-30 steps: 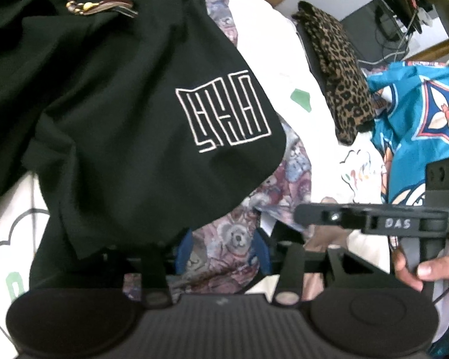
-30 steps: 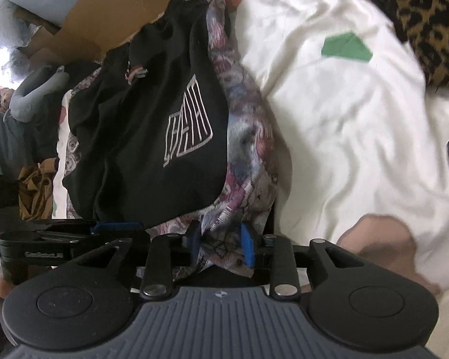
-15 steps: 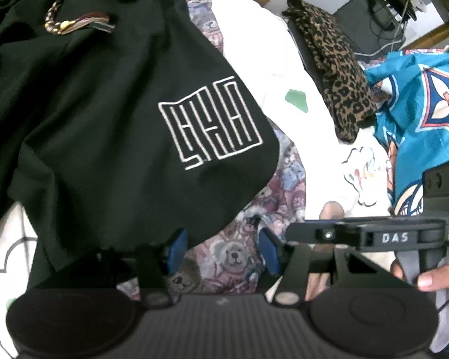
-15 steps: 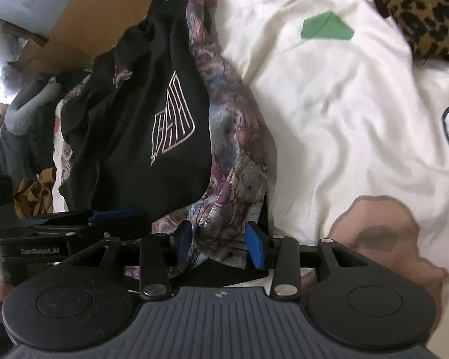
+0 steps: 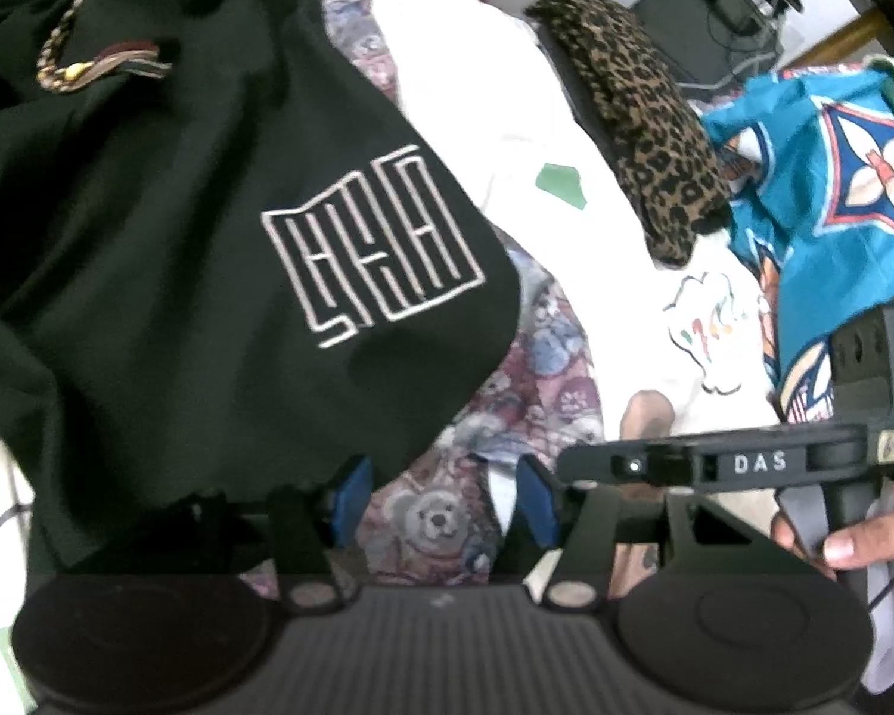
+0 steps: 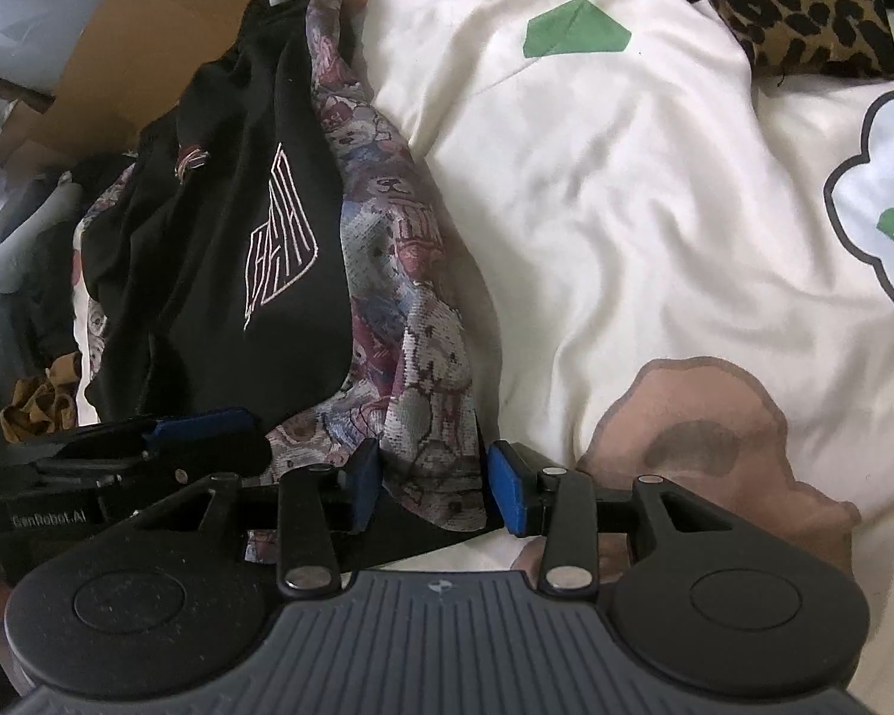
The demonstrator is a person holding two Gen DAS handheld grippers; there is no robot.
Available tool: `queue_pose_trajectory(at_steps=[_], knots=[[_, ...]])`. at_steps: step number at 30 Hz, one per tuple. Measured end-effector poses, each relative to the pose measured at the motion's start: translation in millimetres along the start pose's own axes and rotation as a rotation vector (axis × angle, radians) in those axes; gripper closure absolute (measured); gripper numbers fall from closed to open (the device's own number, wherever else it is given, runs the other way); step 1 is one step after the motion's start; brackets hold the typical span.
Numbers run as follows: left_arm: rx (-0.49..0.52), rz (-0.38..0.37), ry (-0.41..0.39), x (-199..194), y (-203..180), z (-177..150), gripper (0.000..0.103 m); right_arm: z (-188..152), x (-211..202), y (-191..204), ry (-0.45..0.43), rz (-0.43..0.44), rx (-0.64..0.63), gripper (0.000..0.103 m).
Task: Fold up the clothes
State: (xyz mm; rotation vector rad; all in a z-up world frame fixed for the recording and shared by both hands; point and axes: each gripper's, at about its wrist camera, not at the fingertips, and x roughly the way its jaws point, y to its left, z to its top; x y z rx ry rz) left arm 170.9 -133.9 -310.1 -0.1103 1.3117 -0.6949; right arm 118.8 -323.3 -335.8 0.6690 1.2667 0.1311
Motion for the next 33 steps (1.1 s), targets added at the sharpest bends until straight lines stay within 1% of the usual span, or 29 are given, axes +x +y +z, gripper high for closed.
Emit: queue_pose_trajectory(at_steps=[3,6,10,14,16,19,24,25,29,33], knots=[[0.03,0.016,0.013,7.3,-4.9,-0.5,0.045,1.2,1.0,0.8,-0.008,0.0,-0.002,0.057],[0.026,0.012,0.016,10.5,-3.9,1.9,0.045,1.9,-2.3,4.8,-0.034,-0.003,-0.028,0.058],[0.032,0.008,0.004,8.5,-1.0,6.7,0.045,3.5,-11.1,11.1,-0.082,0.023,-0.056,0.058],[-0.006,0.013,-0.018,3.1,8.0,12.8,0.045,5.5,-17.4,18.6,-0.12,0.066,-0.08,0.058],[-0.024,0.015,-0.028,0.3,11.7,14.9,0.045,6.4,-11.5,20.0,-0.099,0.103,-0.073,0.058],[-0.044,0.018,-0.04,-3.8,15.5,17.3,0.045,4.8,5.5,20.5,-0.041,0.156,-0.056,0.058],[-0.027,-0.003,-0.042,-5.5,8.6,17.1,0.045,0.6,25.5,12.2,0.024,0.172,0.021,0.056],[-0.023,-0.007,-0.04,-5.1,6.5,17.1,0.045,-0.1,24.2,12.3,0.023,0.175,0.02,0.056],[-0.009,-0.007,-0.04,-4.8,2.6,16.7,0.045,-0.4,15.2,12.0,0.007,0.192,0.016,0.046],[-0.026,-0.001,-0.05,-8.5,7.4,16.4,0.045,7.8,-5.0,9.8,-0.043,0.211,0.017,0.044]])
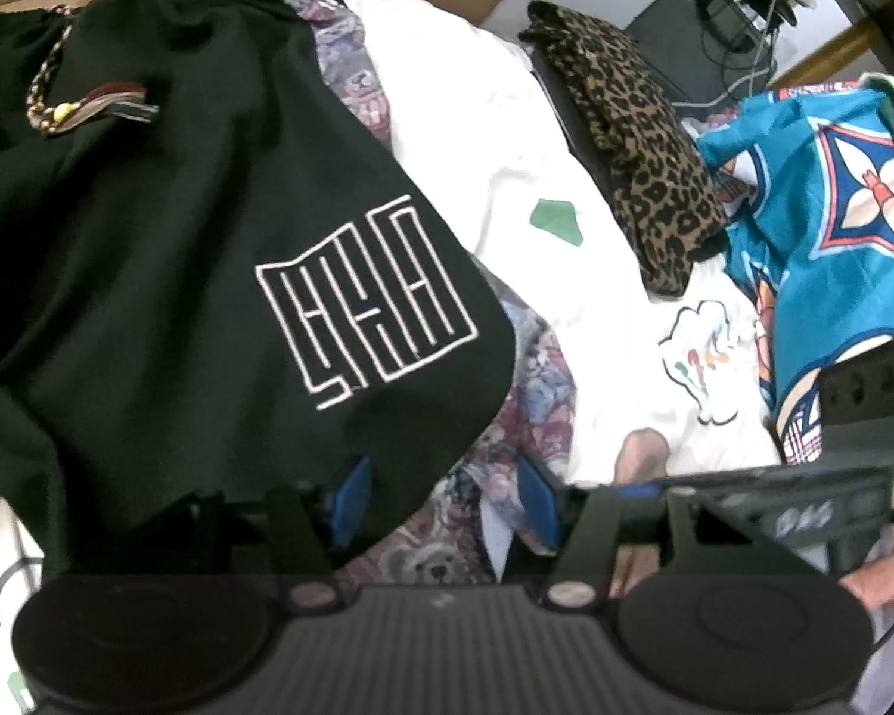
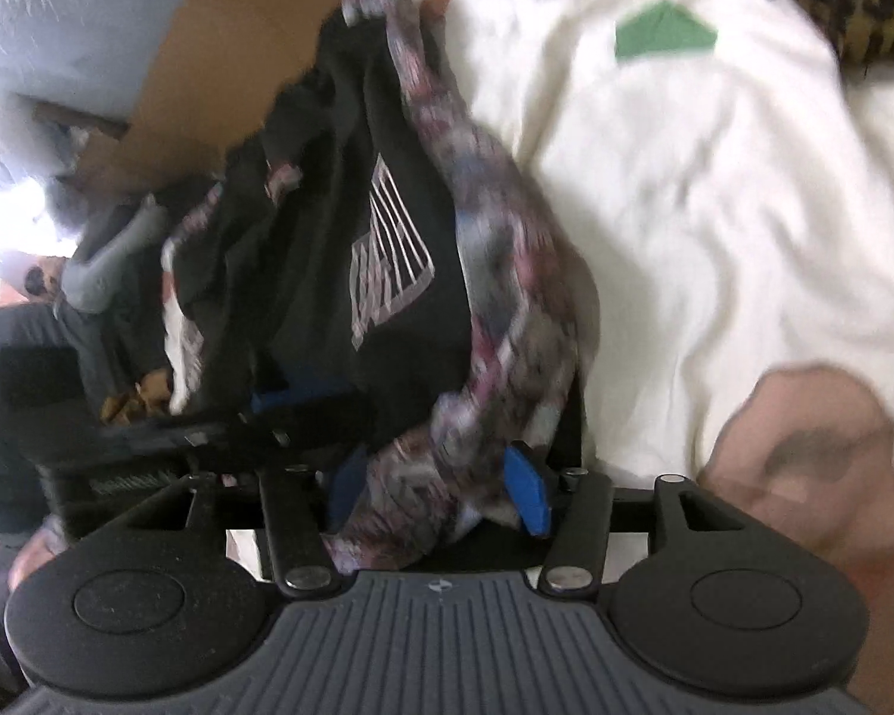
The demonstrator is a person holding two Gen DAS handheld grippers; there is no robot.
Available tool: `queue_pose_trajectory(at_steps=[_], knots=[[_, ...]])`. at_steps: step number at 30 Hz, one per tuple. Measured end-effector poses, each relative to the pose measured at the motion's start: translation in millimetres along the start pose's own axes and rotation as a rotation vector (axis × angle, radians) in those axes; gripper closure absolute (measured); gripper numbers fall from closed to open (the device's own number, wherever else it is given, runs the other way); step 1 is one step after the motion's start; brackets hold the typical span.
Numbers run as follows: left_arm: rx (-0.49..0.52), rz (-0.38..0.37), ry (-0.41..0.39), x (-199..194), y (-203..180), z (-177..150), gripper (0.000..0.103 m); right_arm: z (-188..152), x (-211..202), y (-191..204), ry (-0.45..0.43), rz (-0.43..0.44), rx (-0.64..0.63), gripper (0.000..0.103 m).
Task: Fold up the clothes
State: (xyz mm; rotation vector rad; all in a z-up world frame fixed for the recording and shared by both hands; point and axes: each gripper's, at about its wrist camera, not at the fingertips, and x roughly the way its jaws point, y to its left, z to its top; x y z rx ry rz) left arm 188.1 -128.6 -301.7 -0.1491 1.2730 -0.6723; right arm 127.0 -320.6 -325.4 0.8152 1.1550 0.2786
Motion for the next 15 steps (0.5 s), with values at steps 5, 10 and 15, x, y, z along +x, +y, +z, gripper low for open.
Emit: queue_pose_trajectory(at_steps=[5,10,15], knots=[[-0.022,0.01,-0.021,-8.6,7.8,-0.2,0.045,12.4,-23.5,-1.5,-0.07,-0.003,0.0,0.043],[-0.054,0.025,-0.036,-18.1,18.7,-2.2,0.045,7.6,-26.0,-18.7,-0.062,-0.102,0.049,0.043],[-0.106,0.038,-0.051,-28.4,35.4,-6.0,0.045,-4.7,-9.6,-33.3,0.003,-0.132,0.131,0.044]])
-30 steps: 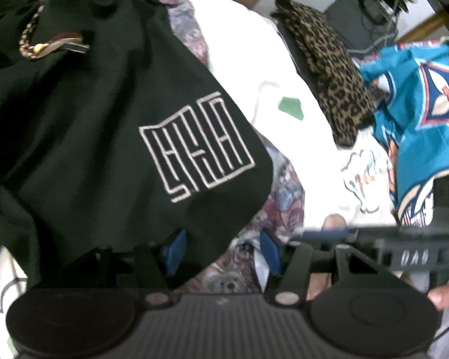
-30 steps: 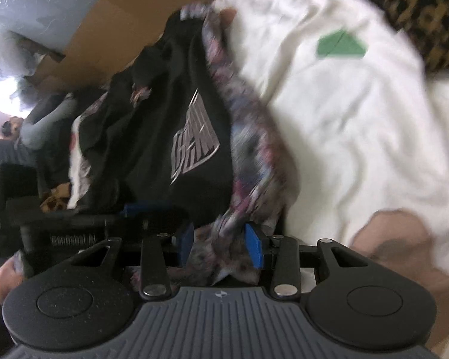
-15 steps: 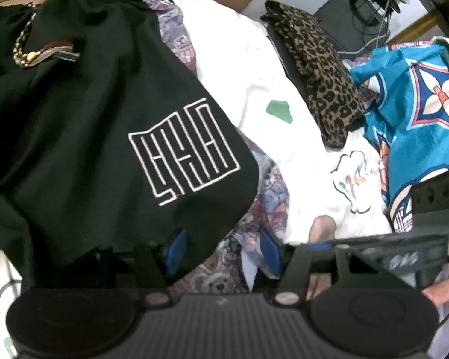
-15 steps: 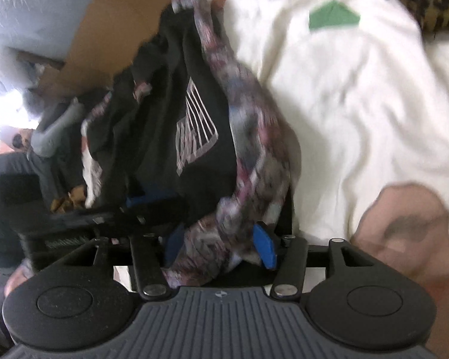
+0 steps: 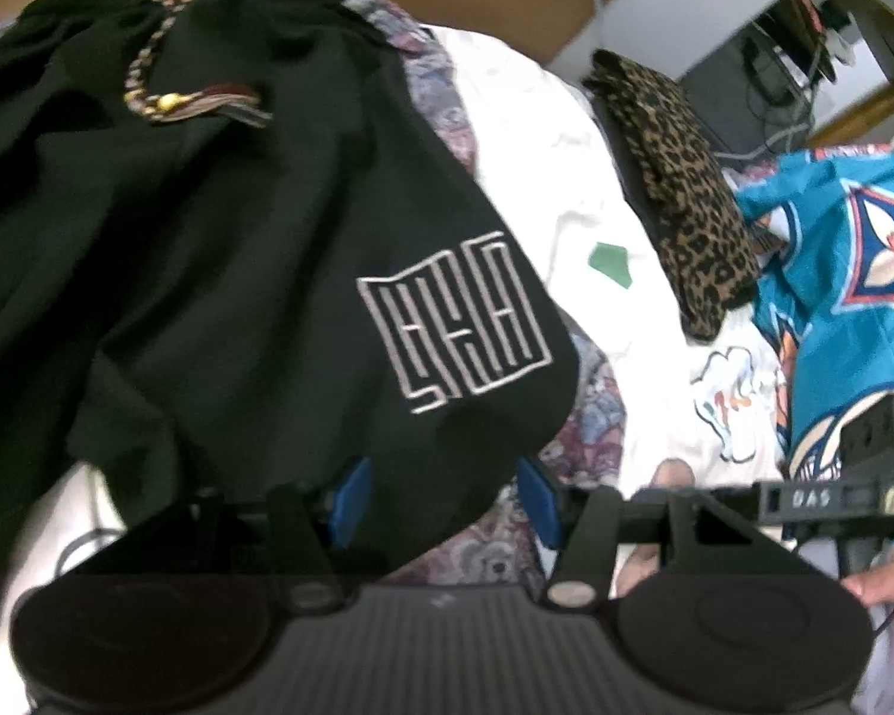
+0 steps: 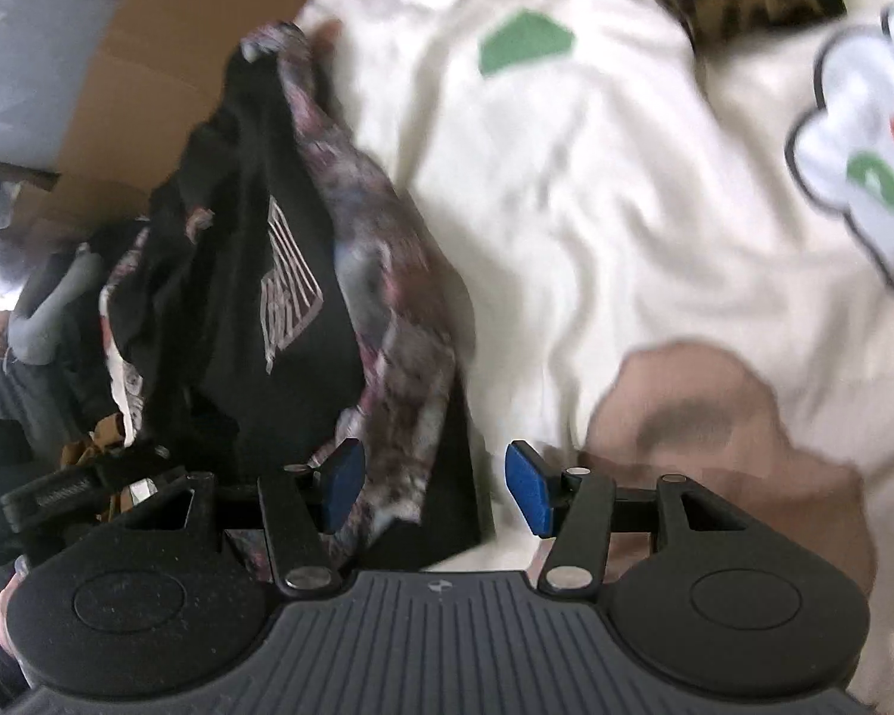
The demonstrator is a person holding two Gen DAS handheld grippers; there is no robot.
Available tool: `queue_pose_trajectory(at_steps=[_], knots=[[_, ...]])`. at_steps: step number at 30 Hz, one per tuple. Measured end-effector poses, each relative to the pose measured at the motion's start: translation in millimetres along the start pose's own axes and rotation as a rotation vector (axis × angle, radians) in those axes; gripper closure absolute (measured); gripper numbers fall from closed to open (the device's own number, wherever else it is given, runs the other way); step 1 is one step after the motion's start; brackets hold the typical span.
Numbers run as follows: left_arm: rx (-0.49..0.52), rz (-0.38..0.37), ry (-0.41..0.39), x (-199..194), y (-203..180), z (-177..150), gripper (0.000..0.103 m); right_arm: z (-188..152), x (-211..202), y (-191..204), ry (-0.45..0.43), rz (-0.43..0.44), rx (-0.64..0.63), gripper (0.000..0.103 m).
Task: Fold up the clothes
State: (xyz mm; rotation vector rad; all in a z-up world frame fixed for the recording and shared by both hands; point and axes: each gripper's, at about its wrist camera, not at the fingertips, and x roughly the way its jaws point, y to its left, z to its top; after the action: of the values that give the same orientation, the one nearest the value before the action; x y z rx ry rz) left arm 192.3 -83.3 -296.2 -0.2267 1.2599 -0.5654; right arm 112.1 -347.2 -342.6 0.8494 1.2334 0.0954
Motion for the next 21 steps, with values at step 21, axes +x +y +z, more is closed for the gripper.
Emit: queue_pose_trajectory(at_steps=[21], knots=[[-0.051,-0.006,-0.003,-5.4,18.1,-3.9,0.046,1.7,34.9,38.0,0.042,-0.175,-0.014,0.046]])
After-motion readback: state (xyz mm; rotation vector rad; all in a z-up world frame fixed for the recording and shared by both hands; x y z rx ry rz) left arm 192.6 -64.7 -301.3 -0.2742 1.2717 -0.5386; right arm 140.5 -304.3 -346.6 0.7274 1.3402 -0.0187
